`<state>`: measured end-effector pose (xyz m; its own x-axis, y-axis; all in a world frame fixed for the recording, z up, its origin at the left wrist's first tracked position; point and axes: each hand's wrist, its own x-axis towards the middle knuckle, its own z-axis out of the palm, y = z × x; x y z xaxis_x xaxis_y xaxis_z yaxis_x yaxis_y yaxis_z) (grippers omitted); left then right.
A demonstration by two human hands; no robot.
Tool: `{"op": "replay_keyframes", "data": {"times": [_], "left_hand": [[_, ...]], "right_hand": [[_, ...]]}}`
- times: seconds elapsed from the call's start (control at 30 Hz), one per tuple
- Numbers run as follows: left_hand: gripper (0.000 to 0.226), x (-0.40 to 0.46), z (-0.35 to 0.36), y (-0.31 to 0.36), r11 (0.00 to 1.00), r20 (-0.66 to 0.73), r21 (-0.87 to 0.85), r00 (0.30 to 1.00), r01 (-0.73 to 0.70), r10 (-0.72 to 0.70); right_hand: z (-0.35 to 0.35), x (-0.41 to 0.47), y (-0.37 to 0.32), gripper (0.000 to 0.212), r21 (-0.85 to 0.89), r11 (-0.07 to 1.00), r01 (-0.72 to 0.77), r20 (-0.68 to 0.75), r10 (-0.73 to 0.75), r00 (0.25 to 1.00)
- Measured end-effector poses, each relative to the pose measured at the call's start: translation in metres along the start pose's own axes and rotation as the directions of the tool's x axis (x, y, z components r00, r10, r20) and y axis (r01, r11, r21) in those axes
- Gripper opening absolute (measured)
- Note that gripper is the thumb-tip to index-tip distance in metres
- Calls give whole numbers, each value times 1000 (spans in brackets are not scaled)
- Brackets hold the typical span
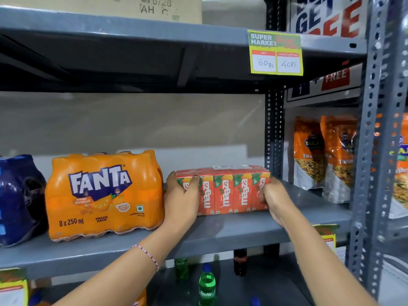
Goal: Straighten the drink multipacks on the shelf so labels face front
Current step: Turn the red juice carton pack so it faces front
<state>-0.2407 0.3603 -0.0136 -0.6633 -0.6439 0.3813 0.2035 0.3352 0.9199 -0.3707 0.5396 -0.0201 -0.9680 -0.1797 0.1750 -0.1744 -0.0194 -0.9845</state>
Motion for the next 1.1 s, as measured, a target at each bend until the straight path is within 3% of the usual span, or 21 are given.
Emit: {"op": "replay_keyframes", "data": {"times": [0.1,0.17,0.4,0.8,1.1], "left_hand": [[44,-3,0,6,993,13,-102,998,64,-63],[35,-4,-2,10,983,14,-156,995,102,-101],[46,-18,-10,6,975,32,-200,996,93,-89],[53,-30,-17,2,948,70,-276,987,160,-146],[64,-40,7,11,936,167,-279,971,215,-173]], "right_hand": [[-4,-7,1,23,224,974,39,77,-57,995],[-7,-9,-3,29,262,963,59,108,-90,990],[-12,-15,-9,53,197,979,44,210,-86,974],[-22,-30,-3,41,202,977,69,181,-107,978],[-48,-22,-4,41,210,974,90,75,-108,991]]}}
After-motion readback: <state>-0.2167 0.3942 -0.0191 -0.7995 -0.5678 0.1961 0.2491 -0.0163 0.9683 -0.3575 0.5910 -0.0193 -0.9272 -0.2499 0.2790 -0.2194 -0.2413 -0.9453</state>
